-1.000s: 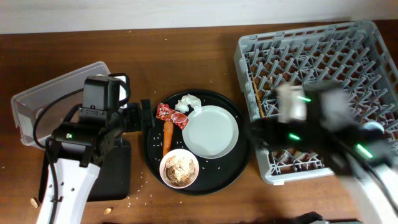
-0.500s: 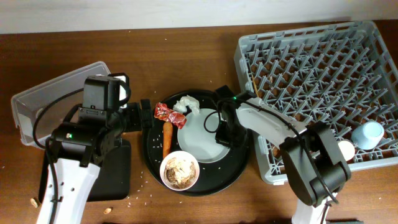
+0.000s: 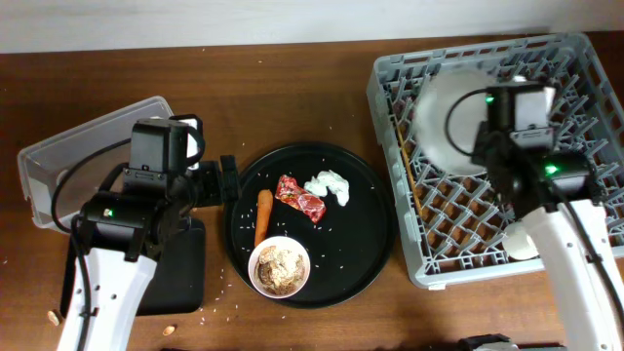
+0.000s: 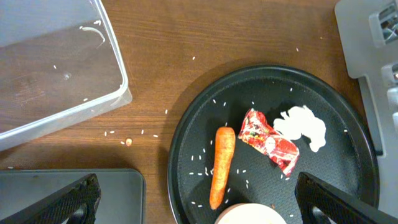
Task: Sort waste into correct bins and load items into the dishwasher rack
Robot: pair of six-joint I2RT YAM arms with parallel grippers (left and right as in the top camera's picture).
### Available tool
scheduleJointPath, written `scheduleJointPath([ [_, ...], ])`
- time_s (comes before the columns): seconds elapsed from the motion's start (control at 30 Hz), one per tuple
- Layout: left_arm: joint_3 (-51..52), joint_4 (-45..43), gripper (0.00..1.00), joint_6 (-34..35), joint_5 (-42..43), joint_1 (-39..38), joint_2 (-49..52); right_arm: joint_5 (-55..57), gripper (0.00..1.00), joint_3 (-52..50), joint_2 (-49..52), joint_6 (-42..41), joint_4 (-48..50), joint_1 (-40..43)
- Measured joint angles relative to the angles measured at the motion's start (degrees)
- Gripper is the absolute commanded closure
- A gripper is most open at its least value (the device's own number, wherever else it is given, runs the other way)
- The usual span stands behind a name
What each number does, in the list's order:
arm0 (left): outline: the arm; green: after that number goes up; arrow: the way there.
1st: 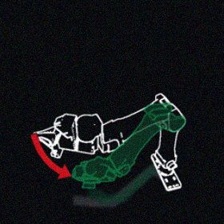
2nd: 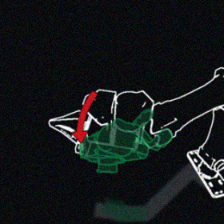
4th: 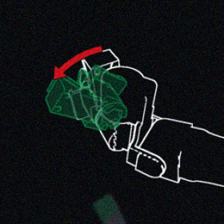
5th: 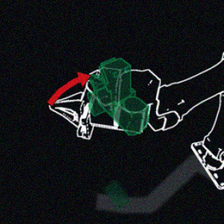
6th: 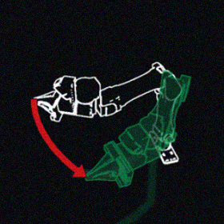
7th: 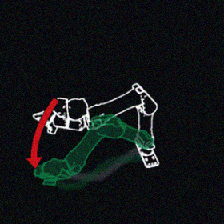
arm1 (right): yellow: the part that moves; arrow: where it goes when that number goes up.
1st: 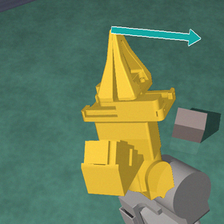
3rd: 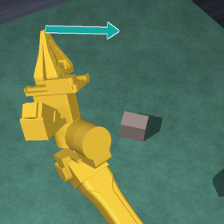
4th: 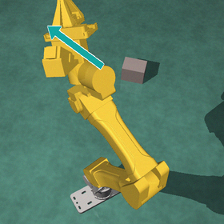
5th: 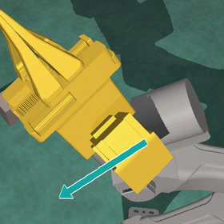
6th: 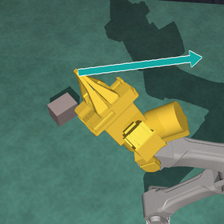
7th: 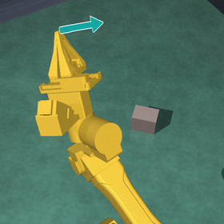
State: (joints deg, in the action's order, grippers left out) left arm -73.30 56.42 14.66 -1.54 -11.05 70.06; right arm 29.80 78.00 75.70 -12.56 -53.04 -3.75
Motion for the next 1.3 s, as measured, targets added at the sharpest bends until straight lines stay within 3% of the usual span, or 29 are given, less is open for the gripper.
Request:
scheduleJointPath([
  [0.13,0.0,0.0,0.01,0.0,0.0,0.0,-0.1,5.9,0.96,0.2,8.4,17.1,11.1,4.8],
  [0.2,0.0,0.0,0.01,0.0,0.0,0.0,-0.1,8.4,0.96,0.2,14.4,20.1,11.3,4.6],
  [0.23,0.0,0.0,0.01,0.0,0.0,0.0,-0.1,11.2,0.91,0.2,16.7,20.7,11.6,3.7],
  [0.27,0.0,0.0,0.01,0.0,0.0,0.0,-0.1,13.3,0.50,0.2,18.4,21.1,11.6,2.3],
  [0.37,0.0,0.0,0.01,0.0,0.0,0.0,-0.1,15.3,0.08,0.2,18.8,21.8,11.7,-3.7],
  [0.4,0.0,0.0,0.01,0.0,0.0,0.0,-0.1,15.3,0.06,0.2,16.9,20.0,11.2,-6.3],
  [0.43,0.0,0.0,0.01,0.0,0.0,0.0,-0.1,12.6,0.20,0.7,13.9,16.6,6.9,-7.8],
  [0.47,0.0,0.0,0.01,0.0,0.0,0.0,-0.1,4.2,0.25,1.9,8.1,12.3,2.3,-9.2],
  [0.57,0.0,0.0,0.01,0.0,0.0,0.0,-0.1,-29.9,0.25,5.1,-2.2,5.0,-4.4,-10.3],
  [0.67,0.0,0.0,0.01,0.0,0.0,0.0,-0.1,-41.5,0.19,4.6,3.0,2.3,-10.2,-13.0],
  [0.77,0.0,0.0,0.01,0.0,0.0,0.0,-0.1,-43.7,0.20,4.4,1.2,2.1,-8.9,-13.2],
  [0.83,0.0,0.0,0.01,0.0,0.0,0.0,-0.1,-44.6,0.05,4.4,1.0,2.7,-12.1,-13.8],
  [0.9,0.0,0.0,0.01,0.2,3.6,0.0,-0.1,-44.9,0.01,4.5,-0.1,3.7,-11.2,-13.9],
  [0.97,0.0,-0.1,0.04,0.2,9.7,0.0,-0.1,-43.8,0.01,5.6,-8.2,4.1,-10.1,-13.6],
  [1.07,0.2,-1.4,0.04,-2.9,10.5,-3.4,0.4,-41.0,0.01,8.2,-24.3,4.2,-9.4,-13.6],
  [1.13,1.4,-6.3,0.06,-4.6,7.1,-10.7,5.0,-40.4,0.01,8.3,-28.3,4.2,-10.5,-13.6],
  [1.23,2.8,-18.0,0.09,-13.2,3.8,-20.6,19.5,-40.0,0.01,8.2,-28.3,4.2,-10.9,-13.6],
  [1.3,2.7,-27.4,0.18,-16.7,3.6,-25.2,29.9,-39.8,0.01,8.1,-28.0,4.2,-11.0,-13.6],
])
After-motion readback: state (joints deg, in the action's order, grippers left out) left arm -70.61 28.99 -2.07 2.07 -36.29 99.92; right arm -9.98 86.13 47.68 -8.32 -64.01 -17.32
